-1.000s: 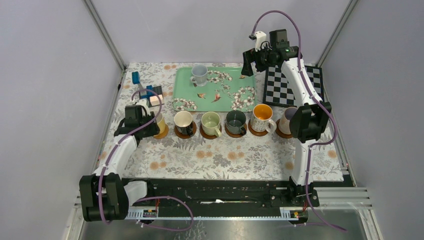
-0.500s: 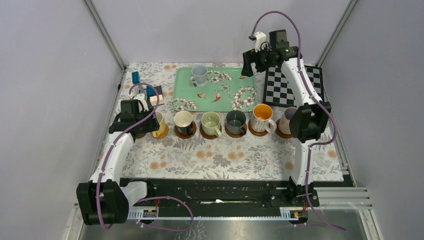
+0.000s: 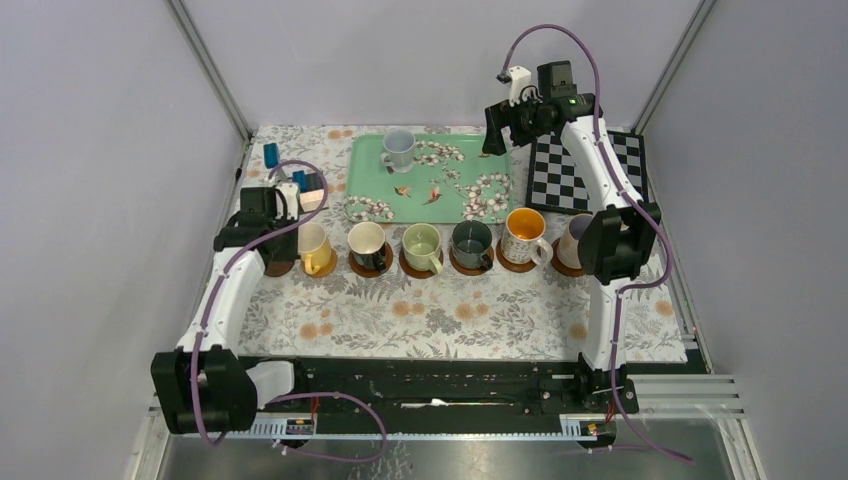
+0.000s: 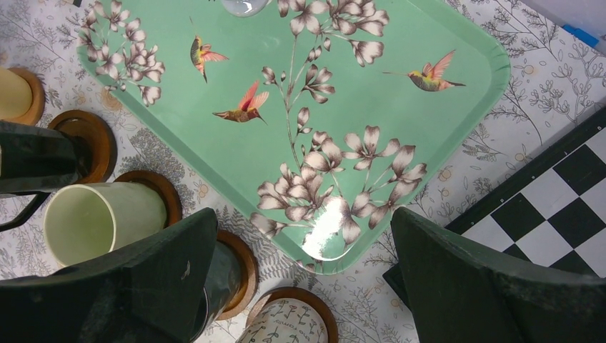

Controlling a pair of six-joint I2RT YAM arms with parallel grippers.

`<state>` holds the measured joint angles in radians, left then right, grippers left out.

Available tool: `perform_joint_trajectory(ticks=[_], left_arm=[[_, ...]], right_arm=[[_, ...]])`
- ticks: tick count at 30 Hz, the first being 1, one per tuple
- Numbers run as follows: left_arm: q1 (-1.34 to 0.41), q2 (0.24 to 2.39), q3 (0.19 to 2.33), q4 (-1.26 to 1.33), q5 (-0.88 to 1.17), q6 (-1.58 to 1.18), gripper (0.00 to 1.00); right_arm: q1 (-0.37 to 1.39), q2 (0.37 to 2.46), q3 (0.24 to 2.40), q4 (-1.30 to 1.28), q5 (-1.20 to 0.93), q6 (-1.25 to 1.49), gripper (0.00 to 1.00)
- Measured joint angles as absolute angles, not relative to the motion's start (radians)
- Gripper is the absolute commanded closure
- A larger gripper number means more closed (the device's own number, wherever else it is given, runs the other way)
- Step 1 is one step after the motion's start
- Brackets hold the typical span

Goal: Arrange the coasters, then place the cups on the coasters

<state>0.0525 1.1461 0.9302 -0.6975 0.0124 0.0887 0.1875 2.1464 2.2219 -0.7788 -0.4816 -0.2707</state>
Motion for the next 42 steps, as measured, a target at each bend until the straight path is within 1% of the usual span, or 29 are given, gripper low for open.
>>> perform_joint_trajectory(ticks=[4,6,12,15,18,28,32,34,39,42], left_arm=[[0.047,1.182,0.928,-0.712,-0.010,0.118,0.88],[0.046,1.188,0.928,-0.711,-0.012,0.124,0.84],[0.039,1.211,0.912,-0.695,-0.008,0.122,0.81],[0.033,1.220,0.905,-0.693,-0.007,0.118,0.74],[0.024,1.221,0.905,-0.687,0.002,0.112,0.70],[0.009,1.221,0.905,-0.686,0.017,0.107,0.66],[0.008,1.221,0.905,-0.686,0.019,0.107,0.58],[0.008,1.221,0.905,-0.686,0.021,0.109,0.56],[0.008,1.221,0.905,-0.688,0.023,0.107,0.55],[0.008,1.221,0.909,-0.703,0.023,0.107,0.56]], right_arm=[[0.187,2.146,2.222,-0.779,-0.482,-0.273,0.02],[0.187,2.146,2.222,-0.779,-0.482,-0.273,0.02],[0.187,2.146,2.222,-0.779,-0.481,-0.273,0.02],[0.187,2.146,2.222,-0.780,-0.480,-0.273,0.02],[0.187,2.146,2.222,-0.780,-0.480,-0.273,0.02],[0.187,2.146,2.222,-0.779,-0.480,-0.273,0.02],[0.187,2.146,2.222,-0.779,-0.480,-0.273,0.02],[0.187,2.146,2.222,-0.779,-0.480,-0.273,0.02],[0.187,2.146,2.222,-0.779,-0.480,-0.273,0.02],[0.187,2.146,2.222,-0.779,-0.480,-0.273,0.02]])
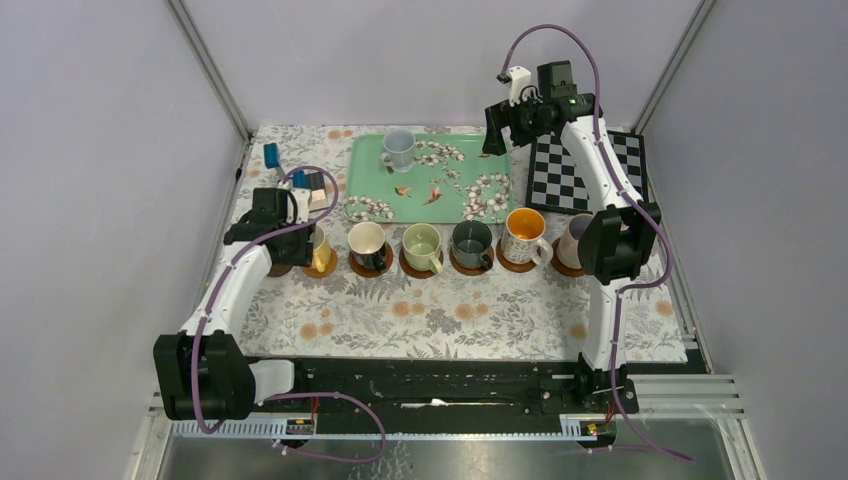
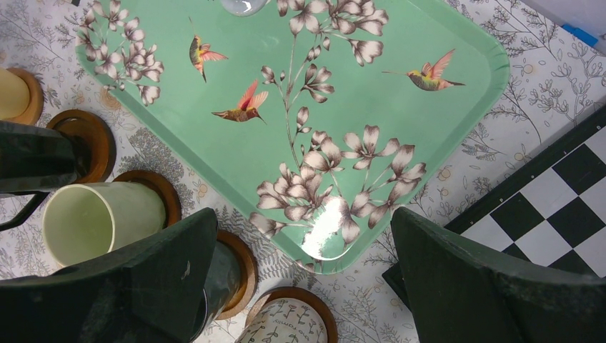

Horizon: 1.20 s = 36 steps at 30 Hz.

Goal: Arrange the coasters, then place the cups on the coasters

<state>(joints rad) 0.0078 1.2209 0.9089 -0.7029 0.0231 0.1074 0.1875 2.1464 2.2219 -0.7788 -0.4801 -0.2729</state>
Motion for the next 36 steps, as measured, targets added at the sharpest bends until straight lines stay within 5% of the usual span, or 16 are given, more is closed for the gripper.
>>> perform_joint_trajectory(ticks=[3,8,12,27,36], left_arm=[[0.008,1.222,0.940,-0.753,0.038,0.131,0.56],[0.008,1.213,1.084,-0.846,0.144,0.240,0.38],[-0.031,1.258,1.293,-0.876,0.212,0.294,0.32],[-0.206,2.242,2.228,-0.916,0.284,0.311,0.34],[-0.212,2.404,2.302,-0.821,0.238,0.291,0.36]], right_arm=[[0.187,2.146,2.222,-0.779,-0.480,-0.274,0.02],[0.187,2.146,2.224,-0.783,-0.480,-0.277,0.02],[0.187,2.161,2.257,-0.786,-0.480,-0.276,0.02],[0.182,2.169,2.275,-0.802,-0.431,-0.281,0.02],[0.165,2.169,2.275,-0.804,-0.400,-0.283,0.02]])
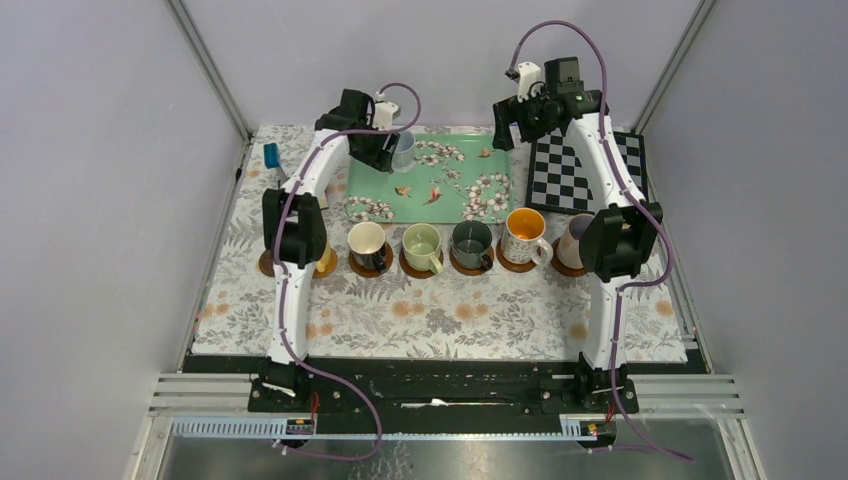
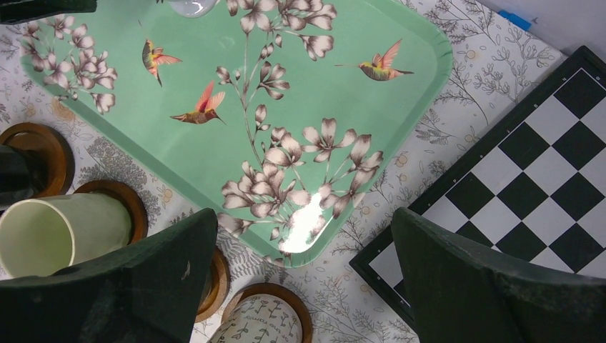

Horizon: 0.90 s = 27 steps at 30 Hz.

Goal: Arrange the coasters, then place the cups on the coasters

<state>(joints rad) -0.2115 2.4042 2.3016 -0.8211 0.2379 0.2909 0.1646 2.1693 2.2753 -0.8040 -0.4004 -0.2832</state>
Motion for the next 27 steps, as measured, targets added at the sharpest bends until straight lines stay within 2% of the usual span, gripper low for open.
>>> perform_joint_trajectory(ticks=[5,8,16,22,27], left_arm=[[-0.217,2.431,2.302,-0.736,0.235,0.272,0.35],[-0.226,2.447,2.305,-0.696,0.235,0.262,0.41],[-0.241,2.513,2.329,-0.662,0.235,0.253,0.62],[-0.240,2.518,2.330,-0.651,0.245,0.234,1.00],[-0.239,2.516,2.330,-0.634,0.225,0.197,1.00]], right_arm=[[0.163,2.169,2.275,-0.804,-0.400,-0.283,0.02],[0.163,2.169,2.275,-0.804,-0.400,-0.283,0.02],[0.161,2.169,2.274,-0.804,-0.384,-0.283,0.02],[0.161,2.169,2.273,-0.804,-0.383,-0.283,0.02],[0.161,2.169,2.273,-0.804,-0.385,-0.283,0.02]])
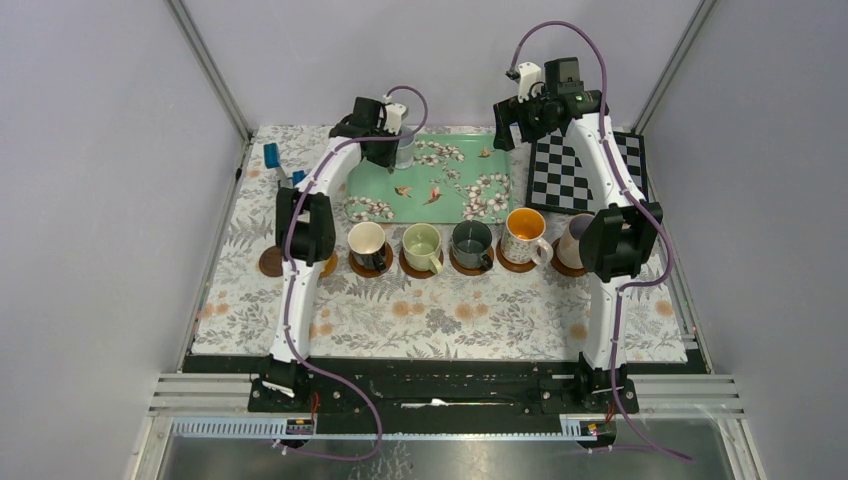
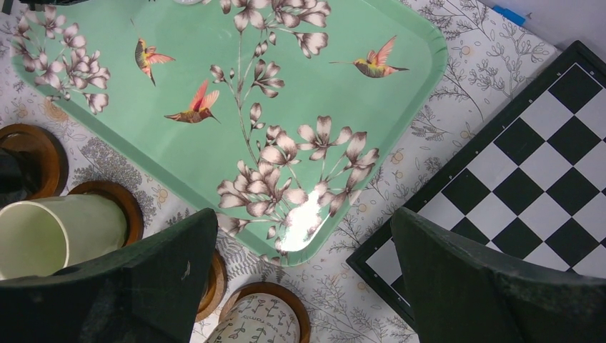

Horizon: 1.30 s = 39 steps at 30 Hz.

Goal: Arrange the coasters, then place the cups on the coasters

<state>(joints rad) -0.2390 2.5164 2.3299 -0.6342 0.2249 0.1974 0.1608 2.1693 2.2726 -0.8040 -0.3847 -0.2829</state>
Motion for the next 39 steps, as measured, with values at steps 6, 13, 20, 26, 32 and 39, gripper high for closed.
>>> perform_joint_trajectory(ticks=[6,13,20,26,32,39], left_arm=[[-0.234,2.397,2.204,-0.599,0.196,0.117,1.00],[-0.173,2.051,2.009,-0.554,0.184,-0.040,1.00],[0.027,1.619,1.709,-0.504,0.073,-0.182,1.00],[0.133,1.346,1.436,-0.553,-0.078,-0.272,1.00],[0.261,1.229,1.213,-0.617,-0.087,-0.363,1.00],[0.320,1.197,0.978,-0.633,-0.052,-0.402,1.00]], right_arm=[[0.160,2.169,2.273,-0.804,-0.392,-0.283,0.02],[0.160,2.169,2.273,-0.803,-0.411,-0.272,0.02],[0.161,2.169,2.273,-0.802,-0.422,-0.256,0.02],[0.161,2.169,2.273,-0.788,-0.454,-0.241,0.02],[0.161,2.169,2.273,-0.773,-0.483,-0.222,0.02],[0.161,2.168,2.210,-0.751,-0.488,-0.219,0.02]])
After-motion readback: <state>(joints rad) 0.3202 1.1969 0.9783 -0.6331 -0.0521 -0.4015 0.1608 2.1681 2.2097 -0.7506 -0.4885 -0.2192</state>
